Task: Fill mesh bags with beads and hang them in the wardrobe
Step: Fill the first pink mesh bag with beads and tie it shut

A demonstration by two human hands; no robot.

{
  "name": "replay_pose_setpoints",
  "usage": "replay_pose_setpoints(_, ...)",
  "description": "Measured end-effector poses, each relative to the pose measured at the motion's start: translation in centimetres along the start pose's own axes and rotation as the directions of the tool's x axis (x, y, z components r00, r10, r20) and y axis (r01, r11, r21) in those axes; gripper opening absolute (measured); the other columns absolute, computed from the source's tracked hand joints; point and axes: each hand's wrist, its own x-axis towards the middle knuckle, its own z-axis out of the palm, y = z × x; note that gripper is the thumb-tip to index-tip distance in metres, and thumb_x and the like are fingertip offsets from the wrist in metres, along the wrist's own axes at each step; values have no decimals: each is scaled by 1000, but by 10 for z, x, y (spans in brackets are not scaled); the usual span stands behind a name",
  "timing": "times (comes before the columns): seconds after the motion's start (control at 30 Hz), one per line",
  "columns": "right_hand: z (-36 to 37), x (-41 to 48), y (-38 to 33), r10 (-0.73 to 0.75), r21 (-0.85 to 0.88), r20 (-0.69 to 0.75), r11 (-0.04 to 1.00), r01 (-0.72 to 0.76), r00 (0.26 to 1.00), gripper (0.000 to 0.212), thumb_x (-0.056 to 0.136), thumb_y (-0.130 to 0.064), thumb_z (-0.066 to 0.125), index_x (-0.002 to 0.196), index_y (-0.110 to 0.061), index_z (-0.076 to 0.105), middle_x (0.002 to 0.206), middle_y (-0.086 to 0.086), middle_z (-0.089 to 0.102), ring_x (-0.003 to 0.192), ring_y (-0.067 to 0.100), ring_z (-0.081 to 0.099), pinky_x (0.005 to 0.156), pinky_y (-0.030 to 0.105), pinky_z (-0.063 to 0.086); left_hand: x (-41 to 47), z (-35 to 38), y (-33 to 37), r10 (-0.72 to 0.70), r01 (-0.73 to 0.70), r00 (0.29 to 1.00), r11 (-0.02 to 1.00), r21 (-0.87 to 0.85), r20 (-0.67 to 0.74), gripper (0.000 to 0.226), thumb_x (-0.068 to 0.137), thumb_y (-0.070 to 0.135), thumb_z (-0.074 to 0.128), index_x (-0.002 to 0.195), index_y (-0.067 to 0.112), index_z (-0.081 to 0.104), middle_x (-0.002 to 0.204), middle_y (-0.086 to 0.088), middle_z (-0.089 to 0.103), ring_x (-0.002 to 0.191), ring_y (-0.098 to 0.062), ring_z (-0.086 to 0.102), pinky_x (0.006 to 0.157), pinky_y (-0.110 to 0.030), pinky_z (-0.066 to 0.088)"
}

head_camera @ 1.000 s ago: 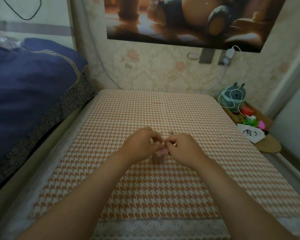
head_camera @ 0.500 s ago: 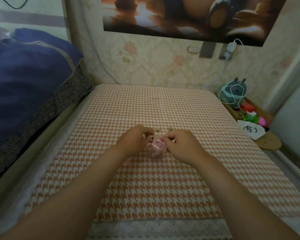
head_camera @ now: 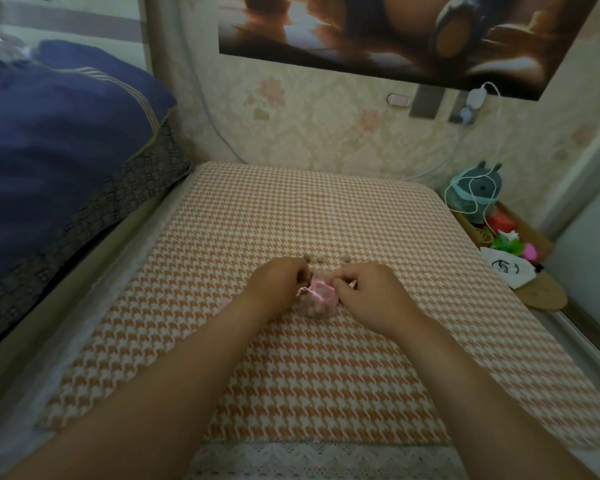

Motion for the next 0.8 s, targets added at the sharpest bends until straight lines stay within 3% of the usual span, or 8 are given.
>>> replay_pose_setpoints(0.17,-2,-6,-2,4,0,-6,1000,-4,1000,23,94,-27,56,98,-31,79,88,-11,76,64,8,66,68,36,58,1,-5,1,-76,59,996,962,-267,-52,11,85,19,69,96,18,67,94,4,69,80,-14,63,76,-37,56)
replay_pose_setpoints(0.33,-2,-4,0,28,-3,12,1000,-28,1000,29,91,-35,50,102,-36,77,91,-13,76,79,7,70,74,40,59,-5,-30,23,-25,-34,992,887,-461,-120,9,87,26,72,93,19,70,87,9,69,72,-1,62,65,-11,49)
replay_pose_setpoints(0.5,-4,-4,-5,47,-9,35,999,-47,998,29,93,-32,49,97,-32,78,94,-10,75,101,15,68,85,44,57,-24,-38,29,107,-137,989,925,-354,-105,5,86,30,72,90,30,69,91,16,66,80,2,61,71,-12,49)
replay_pose_setpoints(0.67,-7,-6,-10,44,-25,50,999,-42,998,32,89,-34,46,76,-22,73,76,-2,72,105,27,67,84,51,56,-25,-37,31,137,-147,989,937,-318,-52,8,86,29,73,90,34,68,93,18,61,81,-4,63,73,-21,53)
replay_pose_setpoints(0.8,-7,-7,-11,45,-28,51,999,-44,998,29,94,-29,49,86,-24,76,90,-2,75,106,25,67,85,50,56,-21,-38,31,109,-117,993,936,-331,-43,9,88,30,70,97,29,69,95,18,63,80,-2,63,69,-13,49)
